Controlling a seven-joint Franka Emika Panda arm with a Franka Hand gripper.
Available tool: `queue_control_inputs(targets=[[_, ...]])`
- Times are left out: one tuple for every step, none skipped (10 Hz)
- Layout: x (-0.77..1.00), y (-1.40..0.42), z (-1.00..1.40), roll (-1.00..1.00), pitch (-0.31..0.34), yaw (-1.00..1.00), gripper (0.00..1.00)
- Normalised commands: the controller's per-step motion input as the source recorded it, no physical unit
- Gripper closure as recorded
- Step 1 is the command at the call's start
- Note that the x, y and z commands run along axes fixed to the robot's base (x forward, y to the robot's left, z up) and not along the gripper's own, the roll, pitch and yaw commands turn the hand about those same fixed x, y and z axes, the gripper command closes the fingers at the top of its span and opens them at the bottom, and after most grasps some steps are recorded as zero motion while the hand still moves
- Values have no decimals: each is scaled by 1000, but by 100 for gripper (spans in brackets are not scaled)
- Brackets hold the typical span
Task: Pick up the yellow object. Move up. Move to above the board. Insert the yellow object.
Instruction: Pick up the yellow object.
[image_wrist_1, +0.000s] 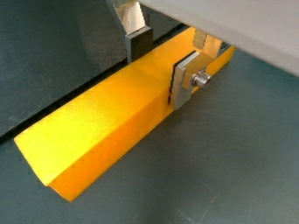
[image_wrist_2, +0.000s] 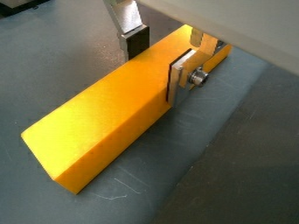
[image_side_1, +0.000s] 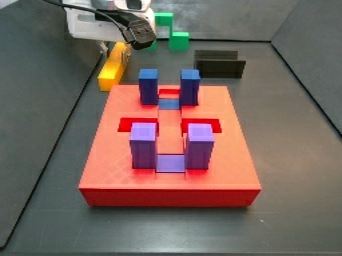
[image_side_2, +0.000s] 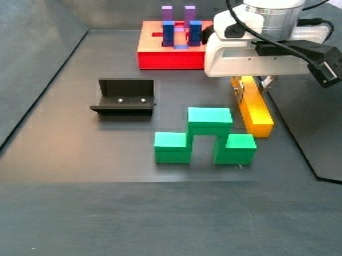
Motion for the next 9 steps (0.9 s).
queue_control_inputs(targets=[[0, 0, 0, 0, 0, 0, 100], [0, 0, 0, 0, 0, 0, 100], [0, 0, 0, 0, 0, 0, 100], [0, 0, 0, 0, 0, 0, 100], [0, 0, 0, 0, 0, 0, 100], [0, 0, 0, 0, 0, 0, 100], [0, 0, 0, 0, 0, 0, 100], [0, 0, 0, 0, 0, 0, 100], [0, 0, 0, 0, 0, 0, 100]])
